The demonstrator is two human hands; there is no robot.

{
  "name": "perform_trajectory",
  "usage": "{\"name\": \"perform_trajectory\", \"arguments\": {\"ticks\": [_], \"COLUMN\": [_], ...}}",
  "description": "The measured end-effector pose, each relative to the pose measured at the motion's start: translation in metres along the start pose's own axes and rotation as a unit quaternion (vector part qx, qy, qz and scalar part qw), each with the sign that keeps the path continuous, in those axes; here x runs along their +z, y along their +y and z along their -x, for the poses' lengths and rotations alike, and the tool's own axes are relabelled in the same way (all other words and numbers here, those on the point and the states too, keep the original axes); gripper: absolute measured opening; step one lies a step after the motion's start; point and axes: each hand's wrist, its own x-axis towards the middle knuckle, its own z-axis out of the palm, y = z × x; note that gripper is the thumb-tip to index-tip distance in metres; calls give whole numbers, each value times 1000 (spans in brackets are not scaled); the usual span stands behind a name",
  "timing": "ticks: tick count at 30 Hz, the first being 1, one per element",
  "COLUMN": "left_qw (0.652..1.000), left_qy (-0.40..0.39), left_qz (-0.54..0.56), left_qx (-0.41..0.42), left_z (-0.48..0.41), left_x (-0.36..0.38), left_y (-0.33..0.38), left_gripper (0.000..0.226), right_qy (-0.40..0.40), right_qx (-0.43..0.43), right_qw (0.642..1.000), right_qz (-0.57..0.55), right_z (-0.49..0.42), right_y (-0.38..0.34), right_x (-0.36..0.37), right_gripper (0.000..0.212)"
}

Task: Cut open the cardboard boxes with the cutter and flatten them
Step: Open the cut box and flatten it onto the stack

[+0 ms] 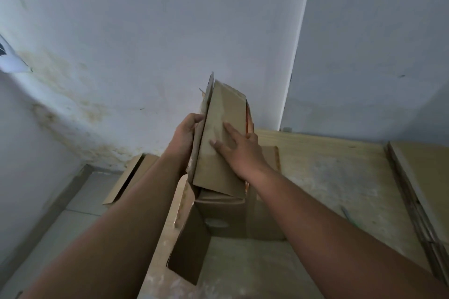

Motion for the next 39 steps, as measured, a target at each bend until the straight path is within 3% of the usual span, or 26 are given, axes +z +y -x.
{"name": "perform_trajectory", "arguments": {"ticks": [3, 7, 10, 12, 13, 15, 16, 22, 25, 29, 36, 39], "left_qw": [998, 983, 946, 908, 896, 887, 883, 864, 866, 866, 872, 877], "left_qy": [-61, -54, -49, -43, -37, -24, -20, -4, -10, -13, -12, -7], "left_qz": [-2, -166, -314, -411, -438, -458, -465, -499, -496, -497, -487, -479], "left_qx": [-29, -48, -68, -67, -65, -63, -61, -62, -62, -57, -52, -45], "left_z": [0, -11, -16, -19, -21, -24, -26, -37, -43, -48, -51, -54], "left_x": [4, -2, 0, 6, 10, 16, 19, 24, 23, 24, 23, 26], "left_y": [-1, 2, 15, 23, 25, 26, 26, 25, 25, 25, 21, 18], "left_gripper": [54, 28, 25, 25, 25, 25, 26, 31, 34, 34, 30, 31], "right_qy": [5, -11, -29, -32, -36, -38, -31, -53, -6, -54, 1, -34], "right_qx": [18, 38, 48, 39, 29, 17, 4, -118, -149, -190, -226, -156], "right_qw": [1000, 999, 994, 989, 987, 986, 990, 989, 983, 963, 930, 951], "right_qz": [1, -5, -92, -139, -153, -161, -136, 73, 110, 185, 288, 264], "right_z": [-1, 0, -2, -2, 0, 4, 8, 43, 45, 32, 27, 35], "right_y": [5, 12, 21, 30, 35, 46, 50, 81, 91, 85, 74, 80], "right_x": [1, -3, -9, -19, -26, -41, -49, -78, -68, -53, -66, -79], "right_gripper": [80, 88, 104, 96, 80, 40, 30, 6, 29, 80, 52, 43]}}
